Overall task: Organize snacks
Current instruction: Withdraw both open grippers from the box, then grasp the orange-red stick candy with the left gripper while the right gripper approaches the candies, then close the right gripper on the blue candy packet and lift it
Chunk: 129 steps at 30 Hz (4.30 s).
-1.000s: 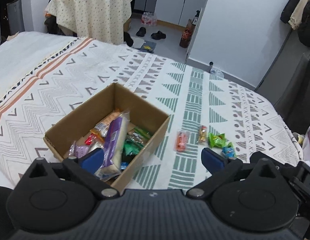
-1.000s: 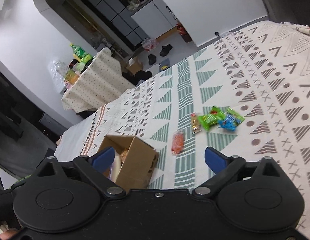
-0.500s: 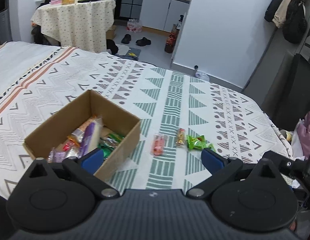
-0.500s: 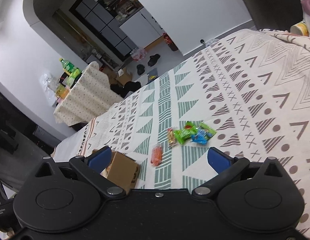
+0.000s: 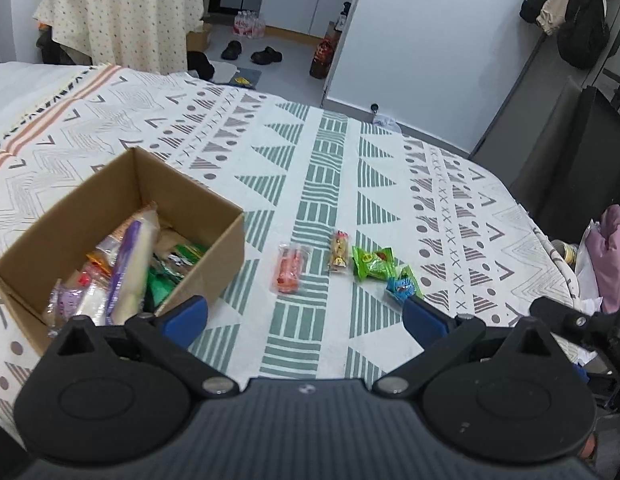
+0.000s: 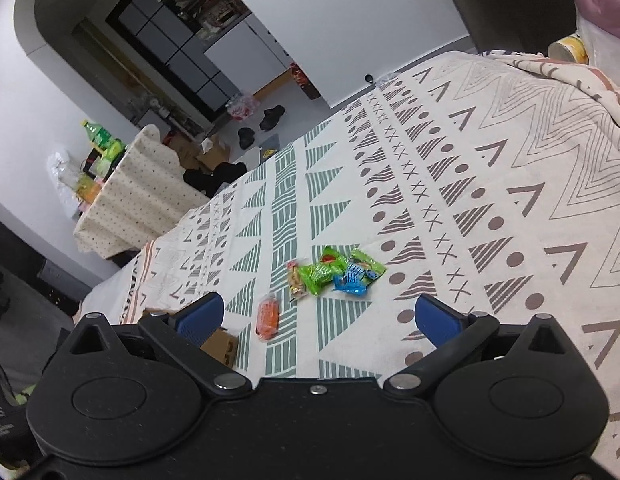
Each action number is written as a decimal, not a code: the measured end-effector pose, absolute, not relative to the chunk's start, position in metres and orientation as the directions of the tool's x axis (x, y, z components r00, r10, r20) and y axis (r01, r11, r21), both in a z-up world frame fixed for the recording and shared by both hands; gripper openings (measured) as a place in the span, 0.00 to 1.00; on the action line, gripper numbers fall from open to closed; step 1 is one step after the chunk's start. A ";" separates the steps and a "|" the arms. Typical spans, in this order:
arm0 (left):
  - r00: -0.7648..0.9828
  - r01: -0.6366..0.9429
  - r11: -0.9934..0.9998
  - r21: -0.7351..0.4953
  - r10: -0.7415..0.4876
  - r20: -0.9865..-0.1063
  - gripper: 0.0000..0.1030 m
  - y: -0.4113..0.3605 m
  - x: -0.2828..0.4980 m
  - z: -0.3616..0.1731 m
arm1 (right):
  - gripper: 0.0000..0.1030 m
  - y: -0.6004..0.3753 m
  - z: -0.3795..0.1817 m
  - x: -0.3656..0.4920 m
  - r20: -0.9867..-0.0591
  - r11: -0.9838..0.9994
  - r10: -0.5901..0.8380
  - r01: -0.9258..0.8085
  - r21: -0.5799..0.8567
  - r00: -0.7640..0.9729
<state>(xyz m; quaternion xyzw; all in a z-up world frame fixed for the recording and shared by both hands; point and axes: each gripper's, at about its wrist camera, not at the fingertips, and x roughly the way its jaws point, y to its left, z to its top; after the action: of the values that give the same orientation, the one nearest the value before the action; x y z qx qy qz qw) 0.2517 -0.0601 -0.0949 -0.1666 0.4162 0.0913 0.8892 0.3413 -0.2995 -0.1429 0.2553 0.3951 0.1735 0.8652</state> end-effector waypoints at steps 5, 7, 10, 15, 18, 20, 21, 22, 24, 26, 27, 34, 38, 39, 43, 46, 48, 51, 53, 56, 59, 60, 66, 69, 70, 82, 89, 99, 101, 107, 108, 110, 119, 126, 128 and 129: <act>0.650 -0.302 0.932 -0.202 0.046 -0.759 1.00 -0.066 0.261 -0.105 | 1.00 -0.303 -0.154 0.351 -0.604 0.798 0.501 -0.060 0.600 0.620; 0.649 -0.303 0.924 -0.233 0.021 -0.760 1.00 -0.064 0.267 -0.113 | 0.99 -0.304 -0.160 0.357 -0.612 0.798 0.490 -0.037 0.601 0.620; 0.654 -0.291 0.924 -0.248 0.003 -0.756 1.00 -0.063 0.277 -0.123 | 0.96 -0.301 -0.169 0.365 -0.630 0.806 0.479 -0.023 0.591 0.611; 0.656 -0.275 0.930 -0.245 -0.005 -0.754 0.98 -0.064 0.297 -0.139 | 0.84 -0.292 -0.188 0.384 -0.668 0.822 0.463 -0.001 0.569 0.582; 0.648 -0.274 0.933 -0.232 0.001 -0.762 0.97 -0.065 0.308 -0.152 | 0.82 -0.284 -0.196 0.395 -0.675 0.827 0.459 -0.002 0.562 0.577; 0.644 -0.277 0.932 -0.235 -0.001 -0.765 0.94 -0.063 0.315 -0.160 | 0.80 -0.279 -0.201 0.402 -0.675 0.827 0.462 -0.006 0.562 0.575; 0.642 -0.279 0.931 -0.235 -0.001 -0.767 0.92 -0.062 0.318 -0.164 | 0.78 -0.276 -0.204 0.405 -0.675 0.826 0.465 -0.007 0.564 0.573; 0.641 -0.279 0.931 -0.233 0.000 -0.768 0.91 -0.062 0.321 -0.168 | 0.78 -0.273 -0.208 0.409 -0.675 0.824 0.468 -0.005 0.566 0.570; 0.640 -0.278 0.934 -0.226 0.005 -0.768 0.88 -0.061 0.327 -0.176 | 0.76 -0.269 -0.215 0.416 -0.678 0.822 0.472 -0.003 0.570 0.564; 0.639 -0.264 0.939 -0.222 -0.001 -0.769 0.87 -0.063 0.334 -0.183 | 0.76 -0.264 -0.221 0.422 -0.684 0.823 0.474 -0.002 0.568 0.554; 0.638 -0.257 0.942 -0.216 -0.003 -0.770 0.87 -0.064 0.337 -0.186 | 0.75 -0.261 -0.224 0.424 -0.684 0.824 0.476 -0.009 0.566 0.553; 0.635 -0.280 0.945 -0.169 0.051 -0.771 0.85 -0.065 0.353 -0.204 | 0.71 -0.250 -0.243 0.440 -0.699 0.829 0.476 -0.006 0.560 0.534; 0.622 -0.296 0.942 -0.156 0.066 -0.780 0.84 -0.057 0.360 -0.213 | 0.70 -0.248 -0.251 0.446 -0.704 0.832 0.461 0.014 0.555 0.540; 0.619 -0.303 0.940 -0.155 0.070 -0.783 0.82 -0.055 0.362 -0.216 | 0.69 -0.247 -0.252 0.448 -0.702 0.833 0.457 0.014 0.554 0.547; 0.593 -0.339 0.924 -0.179 0.061 -0.803 0.68 -0.043 0.367 -0.225 | 0.68 -0.239 -0.255 0.451 -0.701 0.853 0.429 -0.002 0.521 0.570; 0.590 -0.361 0.916 -0.176 0.078 -0.803 0.52 -0.039 0.366 -0.228 | 0.55 -0.235 -0.256 0.453 -0.703 0.872 0.402 -0.010 0.490 0.587; 0.586 -0.363 0.917 -0.165 0.087 -0.806 0.33 -0.039 0.365 -0.229 | 0.36 -0.234 -0.258 0.454 -0.711 0.883 0.383 -0.009 0.469 0.590; 0.576 -0.360 0.918 -0.168 0.077 -0.814 0.19 -0.037 0.364 -0.228 | 0.29 -0.239 -0.256 0.452 -0.707 0.873 0.400 -0.006 0.488 0.584; 0.576 -0.359 0.917 -0.176 0.069 -0.815 0.18 -0.036 0.362 -0.225 | 0.27 -0.239 -0.253 0.450 -0.710 0.874 0.402 -0.010 0.486 0.579; 0.575 -0.362 0.913 -0.190 0.058 -0.816 0.18 -0.036 0.356 -0.220 | 0.25 -0.240 -0.247 0.443 -0.706 0.869 0.408 -0.010 0.495 0.578; 0.593 -0.348 0.916 -0.200 0.049 -0.804 0.18 -0.037 0.346 -0.209 | 0.20 -0.246 -0.236 0.431 -0.689 0.863 0.410 -0.009 0.506 0.598; 0.597 -0.344 0.916 -0.207 0.044 -0.801 0.18 -0.037 0.342 -0.206 | 0.17 -0.250 -0.232 0.427 -0.682 0.860 0.410 -0.006 0.511 0.605; 0.619 -0.326 0.915 -0.238 0.016 -0.786 0.17 -0.041 0.317 -0.186 | 0.00 -0.260 -0.211 0.403 -0.653 0.848 0.411 -0.004 0.530 0.637; 0.634 -0.311 0.918 -0.246 0.007 -0.774 0.17 -0.043 0.304 -0.173 | 0.00 -0.262 -0.202 0.392 -0.639 0.837 0.418 0.000 0.547 0.646; 0.637 -0.309 0.918 -0.249 0.006 -0.771 0.17 -0.042 0.300 -0.169 | 0.00 -0.265 -0.201 0.389 -0.640 0.830 0.419 0.013 0.557 0.644; 0.632 -0.298 0.908 -0.293 -0.042 -0.774 0.17 -0.035 0.282 -0.167 | 0.47 -0.259 -0.207 0.379 -0.684 0.823 0.430 0.055 0.565 0.589; 0.620 -0.301 0.908 -0.292 -0.046 -0.783 0.17 -0.030 0.292 -0.180 | 0.48 -0.236 -0.230 0.403 -0.699 0.808 0.468 0.058 0.586 0.541; 0.569 -0.331 0.900 -0.283 -0.049 -0.821 0.17 -0.020 0.313 -0.209 | 0.50 -0.213 -0.247 0.430 -0.721 0.862 0.394 0.043 0.505 0.570; 0.563 -0.324 0.903 -0.280 -0.054 -0.825 0.17 -0.021 0.317 -0.212 | 0.50 -0.213 -0.253 0.433 -0.729 0.865 0.392 0.046 0.500 0.561; 0.549 -0.332 0.901 -0.281 -0.058 -0.834 0.17 -0.021 0.320 -0.219 | 0.49 -0.199 -0.250 0.429 -0.757 0.901 0.381 -0.029 0.434 0.531; 0.550 -0.331 0.901 -0.281 -0.058 -0.833 0.17 -0.021 0.319 -0.219 | 0.45 -0.195 -0.250 0.427 -0.767 0.911 0.371 -0.047 0.409 0.523; 0.553 -0.337 0.898 -0.283 -0.055 -0.832 0.17 -0.021 0.318 -0.217 | 0.29 -0.193 -0.249 0.424 -0.777 0.915 0.368 -0.049 0.401 0.512; 0.589 -0.338 0.897 -0.284 -0.034 -0.808 0.06 -0.020 0.305 -0.193 | 0.24 -0.207 -0.226 0.403 -0.730 0.878 0.424 -0.048 0.476 0.536; 0.600 -0.323 0.902 -0.286 -0.039 -0.799 0.02 -0.022 0.297 -0.181 | 0.24 -0.217 -0.202 0.384 -0.682 0.852 0.460 -0.067 0.519 0.568; 0.591 -0.317 0.905 -0.284 -0.045 -0.805 0.03 -0.021 0.298 -0.182 | 0.24 -0.221 -0.201 0.379 -0.677 0.847 0.466 -0.067 0.527 0.570; 0.590 -0.324 0.904 -0.280 -0.039 -0.807 0.06 -0.020 0.297 -0.182 | 0.25 -0.223 -0.200 0.377 -0.676 0.845 0.468 -0.065 0.530 0.570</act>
<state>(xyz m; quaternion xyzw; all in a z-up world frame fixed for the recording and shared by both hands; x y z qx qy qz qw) 0.2972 -0.0204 -0.1816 -0.2035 0.4455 0.0821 0.8680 0.3772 -0.2229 -0.2004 0.2305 0.4370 0.1556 0.8554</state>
